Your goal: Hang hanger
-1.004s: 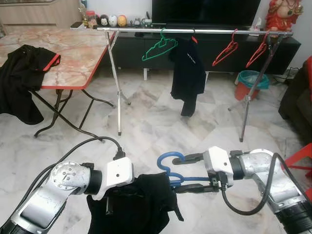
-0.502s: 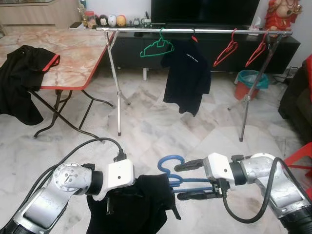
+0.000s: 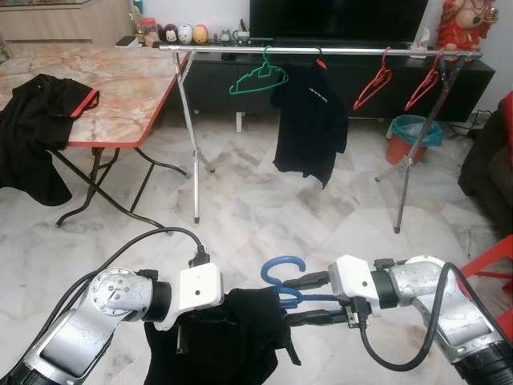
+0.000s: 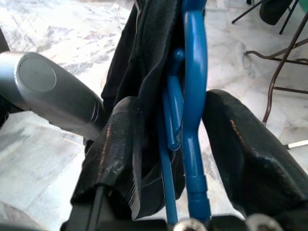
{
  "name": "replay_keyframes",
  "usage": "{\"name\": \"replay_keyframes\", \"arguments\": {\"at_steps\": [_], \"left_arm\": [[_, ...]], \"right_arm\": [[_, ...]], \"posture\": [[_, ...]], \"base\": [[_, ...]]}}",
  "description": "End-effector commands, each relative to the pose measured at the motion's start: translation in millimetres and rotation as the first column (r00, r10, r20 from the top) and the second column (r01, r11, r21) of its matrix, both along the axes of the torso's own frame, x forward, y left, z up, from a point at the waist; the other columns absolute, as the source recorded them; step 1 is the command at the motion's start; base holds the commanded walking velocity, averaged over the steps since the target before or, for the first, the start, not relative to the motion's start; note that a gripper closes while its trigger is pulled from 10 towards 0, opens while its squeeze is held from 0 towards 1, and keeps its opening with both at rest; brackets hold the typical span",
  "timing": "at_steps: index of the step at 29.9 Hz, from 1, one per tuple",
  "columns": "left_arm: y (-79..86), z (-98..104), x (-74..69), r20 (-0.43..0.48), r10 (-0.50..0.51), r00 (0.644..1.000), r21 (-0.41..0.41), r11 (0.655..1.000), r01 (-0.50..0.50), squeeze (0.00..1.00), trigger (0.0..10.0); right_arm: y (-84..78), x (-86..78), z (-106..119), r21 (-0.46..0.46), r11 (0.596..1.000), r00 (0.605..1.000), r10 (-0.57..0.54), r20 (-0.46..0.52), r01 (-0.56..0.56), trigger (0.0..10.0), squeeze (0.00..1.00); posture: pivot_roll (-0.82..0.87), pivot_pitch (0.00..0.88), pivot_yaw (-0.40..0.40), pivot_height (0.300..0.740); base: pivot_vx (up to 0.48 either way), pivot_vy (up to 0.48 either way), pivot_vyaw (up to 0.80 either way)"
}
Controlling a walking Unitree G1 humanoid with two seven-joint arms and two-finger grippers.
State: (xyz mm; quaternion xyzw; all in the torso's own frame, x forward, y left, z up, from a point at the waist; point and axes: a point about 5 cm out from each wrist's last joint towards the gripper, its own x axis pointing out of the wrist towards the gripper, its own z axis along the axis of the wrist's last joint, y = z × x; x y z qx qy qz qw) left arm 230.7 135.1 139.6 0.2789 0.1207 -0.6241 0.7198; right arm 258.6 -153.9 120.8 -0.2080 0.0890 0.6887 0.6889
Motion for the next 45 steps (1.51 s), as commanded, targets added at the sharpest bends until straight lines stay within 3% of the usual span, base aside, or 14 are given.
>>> {"name": "replay_keyframes", "arguments": {"at_steps": [1, 29, 36, 37, 45], "left_arm": [[-2.5, 9, 2.5, 0.044, -0.02, 0.999, -0.021, 1.0, 0.021, 0.0, 10.0], [-4.7, 13, 4.6, 0.058, -0.004, 0.998, -0.064, 0.998, 0.008, 0.0, 10.0], [-6.2, 20, 8.5, 0.068, 0.026, 0.997, -0.142, 0.99, -0.017, 0.0, 10.0], [-6.1, 23, 9.9, 0.06, 0.028, 0.998, -0.162, 0.987, -0.018, 1.0, 10.0], [-4.9, 25, 12.2, 0.061, 0.031, 0.998, -0.166, 0.986, -0.021, 1.0, 10.0]], "right_arm": [[3.0, 0.4, -3, -0.019, 1.0, 1.0, 0.002, 0.004, -0.002, 0.0, 0.0], [7.1, 3.4, -6, -0.037, 0.999, 1.0, 0.009, 0.013, -0.009, 0.0, 0.0], [9.0, 7.0, -7, -0.03, 0.999, 0.999, -0.016, 0.03, 0.017, 0.0, 0.0], [9.8, 7.1, -7, -0.026, 0.999, 0.999, -0.019, 0.032, 0.02, 0.0, 0.0], [10.2, 8.8, -7, -0.014, 0.999, 0.998, -0.04, 0.046, 0.041, 0.0, 0.0]], "posture": [[0.09, 0.0, 0.005, 0.74], [0.1, 0.0, -0.002, 0.74], [0.1, 0.0, 0.0, 0.74], [0.1, 0.0, 0.002, 0.74], [0.1, 0.0, 0.006, 0.74]], "base": [[0.0, 0.0, 0.0], [0.0, 0.0, 0.0], [0.0, 0.0, 0.0], [0.0, 0.0, 0.0], [0.0, 0.0, 0.0]]}}
